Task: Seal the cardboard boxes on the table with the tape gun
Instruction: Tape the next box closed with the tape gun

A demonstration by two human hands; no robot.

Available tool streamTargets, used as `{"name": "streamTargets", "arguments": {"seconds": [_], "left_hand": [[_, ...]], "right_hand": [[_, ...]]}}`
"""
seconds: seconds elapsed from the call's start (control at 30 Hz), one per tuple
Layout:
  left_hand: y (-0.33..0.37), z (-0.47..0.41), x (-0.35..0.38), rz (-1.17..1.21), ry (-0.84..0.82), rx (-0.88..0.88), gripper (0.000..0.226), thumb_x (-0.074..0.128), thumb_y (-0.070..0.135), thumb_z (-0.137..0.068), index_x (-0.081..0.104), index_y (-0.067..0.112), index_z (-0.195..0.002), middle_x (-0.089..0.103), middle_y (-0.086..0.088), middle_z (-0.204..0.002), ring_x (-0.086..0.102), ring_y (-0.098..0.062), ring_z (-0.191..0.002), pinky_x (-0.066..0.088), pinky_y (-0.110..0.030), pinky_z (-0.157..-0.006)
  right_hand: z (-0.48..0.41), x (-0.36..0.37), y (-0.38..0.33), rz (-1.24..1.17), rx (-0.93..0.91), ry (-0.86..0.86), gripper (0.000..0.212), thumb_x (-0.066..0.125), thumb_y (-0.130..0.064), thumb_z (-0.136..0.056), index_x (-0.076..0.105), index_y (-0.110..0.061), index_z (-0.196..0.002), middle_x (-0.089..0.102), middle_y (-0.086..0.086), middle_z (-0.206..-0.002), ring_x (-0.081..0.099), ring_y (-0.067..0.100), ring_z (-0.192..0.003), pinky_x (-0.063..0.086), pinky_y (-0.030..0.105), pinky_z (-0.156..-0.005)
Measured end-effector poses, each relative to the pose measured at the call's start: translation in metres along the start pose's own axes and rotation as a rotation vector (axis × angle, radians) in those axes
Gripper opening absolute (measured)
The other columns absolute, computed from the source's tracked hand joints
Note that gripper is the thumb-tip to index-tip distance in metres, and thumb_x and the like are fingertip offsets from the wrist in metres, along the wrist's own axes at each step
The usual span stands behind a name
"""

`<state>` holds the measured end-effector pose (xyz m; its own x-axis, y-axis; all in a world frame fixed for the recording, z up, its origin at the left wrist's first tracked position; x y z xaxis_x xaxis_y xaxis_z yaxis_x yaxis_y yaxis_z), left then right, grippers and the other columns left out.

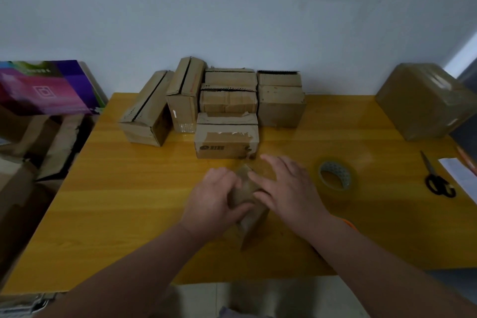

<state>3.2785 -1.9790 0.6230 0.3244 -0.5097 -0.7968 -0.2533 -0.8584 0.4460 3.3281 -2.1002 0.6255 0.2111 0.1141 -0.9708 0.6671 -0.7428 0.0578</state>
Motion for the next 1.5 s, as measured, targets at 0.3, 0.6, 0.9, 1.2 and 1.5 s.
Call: {"name": "streamTargets", "arguments": {"seconds": [0.3,0.6,0.9,1.2,1.5], "left_hand": [[-0.036,-0.008,0.042,0.319,-0.546,-0.322,0.103,0.065,0.063,-0.070,0.017,0.023,-0.152,0.022,0.005,-0.155,0.025,-0.013,-0.138,0.028,-0.032,-0.114],[-0.026,-0.007,0.040,-0.066,-0.635,-0.139,0.086,0.030,0.076,-0.081,-0.002,0.037,-0.151,-0.003,0.018,-0.159,0.004,-0.009,-0.146,0.022,-0.036,-0.117],[-0.017,-0.008,0.034,-0.228,-0.665,-0.099,0.090,0.006,0.078,-0.071,-0.004,0.036,-0.151,-0.016,0.017,-0.156,-0.010,-0.014,-0.147,0.023,-0.041,-0.115],[-0.001,-0.010,0.027,-0.324,-0.566,0.011,0.058,0.027,0.057,-0.096,0.023,0.034,-0.149,-0.002,0.016,-0.153,0.001,-0.016,-0.147,0.010,-0.039,-0.118],[0.018,0.027,0.014,-0.203,-0.300,0.314,0.053,0.039,0.053,-0.093,0.066,0.016,-0.119,0.065,-0.002,-0.120,0.060,-0.019,-0.113,0.046,-0.031,-0.096]], "right_hand": [[-0.006,0.003,0.004,-0.032,-0.010,-0.061,0.057,0.076,-0.049,-0.073,0.067,-0.014,-0.117,0.065,0.003,-0.117,0.061,0.029,-0.110,0.051,0.045,-0.086],[-0.006,0.005,0.000,-0.083,0.013,-0.083,0.057,0.069,-0.047,-0.079,0.062,-0.012,-0.124,0.062,0.002,-0.121,0.059,0.026,-0.111,0.049,0.042,-0.089],[-0.006,-0.003,0.010,-0.330,0.144,-0.090,0.068,0.065,-0.050,-0.084,0.039,-0.019,-0.138,0.038,0.003,-0.145,0.035,0.019,-0.135,0.029,0.030,-0.108],[0.014,0.016,0.032,-0.561,0.368,-0.260,0.087,0.059,-0.057,-0.086,0.015,-0.023,-0.153,0.020,-0.001,-0.158,0.017,0.016,-0.144,0.020,0.033,-0.114],[0.023,0.045,0.029,-0.510,0.179,-0.583,0.114,0.066,-0.074,-0.065,0.000,-0.040,-0.152,-0.003,-0.013,-0.160,0.001,0.020,-0.147,0.013,0.045,-0.119]]}}
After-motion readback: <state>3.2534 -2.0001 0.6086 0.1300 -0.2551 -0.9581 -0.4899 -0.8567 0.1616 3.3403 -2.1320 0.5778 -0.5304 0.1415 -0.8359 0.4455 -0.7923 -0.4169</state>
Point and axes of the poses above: each hand's wrist, its own z-axis away from the middle knuckle, its own x-axis out of the palm, y = z × x, the point moved 8 cm from there along -z, towards the middle knuckle
